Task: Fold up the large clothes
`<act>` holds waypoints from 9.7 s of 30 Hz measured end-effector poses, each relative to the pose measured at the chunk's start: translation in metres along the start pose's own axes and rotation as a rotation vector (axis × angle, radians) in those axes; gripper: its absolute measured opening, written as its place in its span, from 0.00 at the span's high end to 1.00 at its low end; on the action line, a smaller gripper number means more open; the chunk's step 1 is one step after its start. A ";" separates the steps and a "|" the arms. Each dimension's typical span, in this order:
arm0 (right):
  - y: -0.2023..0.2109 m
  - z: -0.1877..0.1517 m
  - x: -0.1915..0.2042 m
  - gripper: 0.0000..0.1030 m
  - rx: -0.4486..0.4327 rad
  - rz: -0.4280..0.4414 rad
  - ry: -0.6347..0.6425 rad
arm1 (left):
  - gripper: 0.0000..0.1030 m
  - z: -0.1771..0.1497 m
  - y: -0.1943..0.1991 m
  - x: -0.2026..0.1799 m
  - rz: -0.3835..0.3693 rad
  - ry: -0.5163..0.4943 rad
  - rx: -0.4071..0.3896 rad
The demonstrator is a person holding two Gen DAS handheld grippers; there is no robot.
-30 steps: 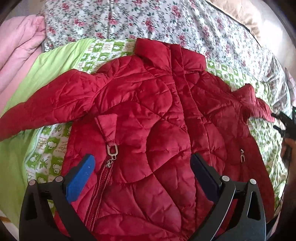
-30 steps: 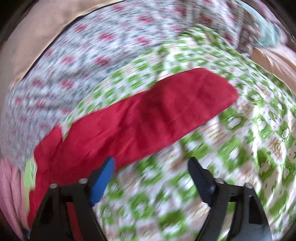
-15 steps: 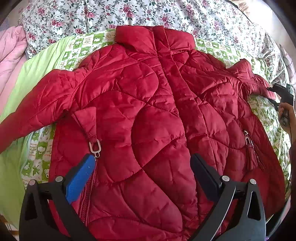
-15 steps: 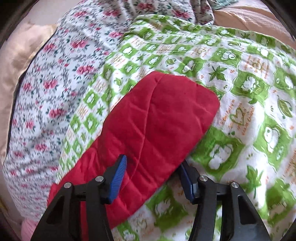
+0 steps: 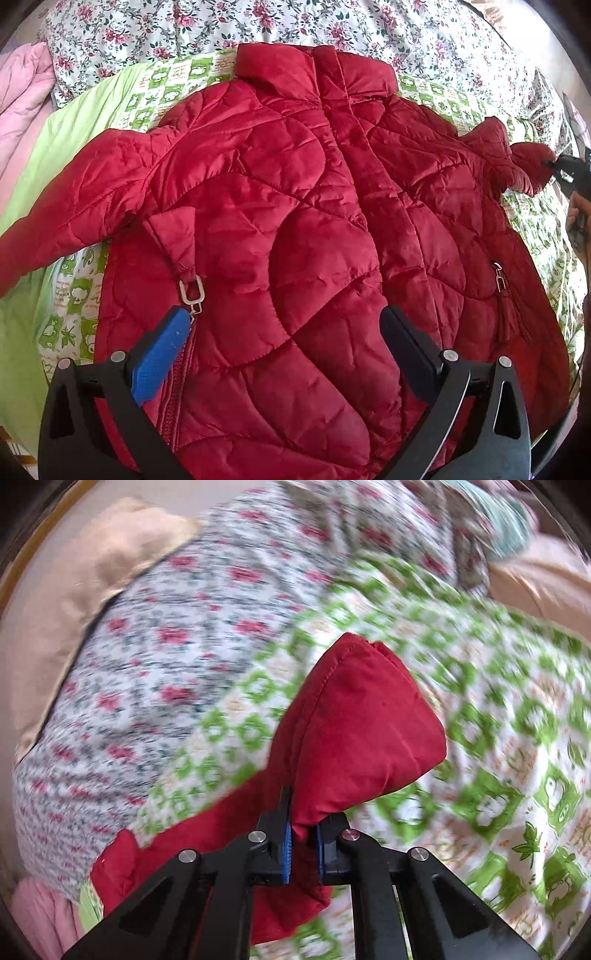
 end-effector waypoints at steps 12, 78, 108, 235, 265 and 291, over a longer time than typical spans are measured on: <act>0.030 -0.104 0.144 0.92 0.161 0.298 0.246 | 0.00 0.000 0.011 0.018 -0.030 0.050 -0.032; -0.053 -0.336 0.200 0.42 0.423 0.206 0.746 | 0.88 0.132 -0.062 0.135 -0.025 -0.028 -0.090; -0.070 -0.389 0.234 0.40 0.423 0.144 0.917 | 0.65 0.131 -0.080 0.039 -0.276 0.038 -0.098; 0.048 -0.318 0.164 0.32 0.449 0.366 0.519 | 0.93 0.144 0.035 0.033 -0.117 0.012 -0.483; -0.046 -0.295 0.185 0.32 0.752 0.448 0.140 | 0.75 0.146 -0.064 -0.084 -0.190 -0.217 -0.330; -0.031 -0.258 0.191 0.92 0.684 0.432 0.187 | 0.64 0.130 0.012 0.040 -0.168 0.041 -0.409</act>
Point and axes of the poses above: each gripper's, at about its wrist camera, not at the fingertips, and y roughly against the way its jaws point, x to its left, z to its top, the point moved 7 cm from there along -y, roughly the way its jaws point, and after that the axes turned 15 degrees about -y, right-handed, at the moved point
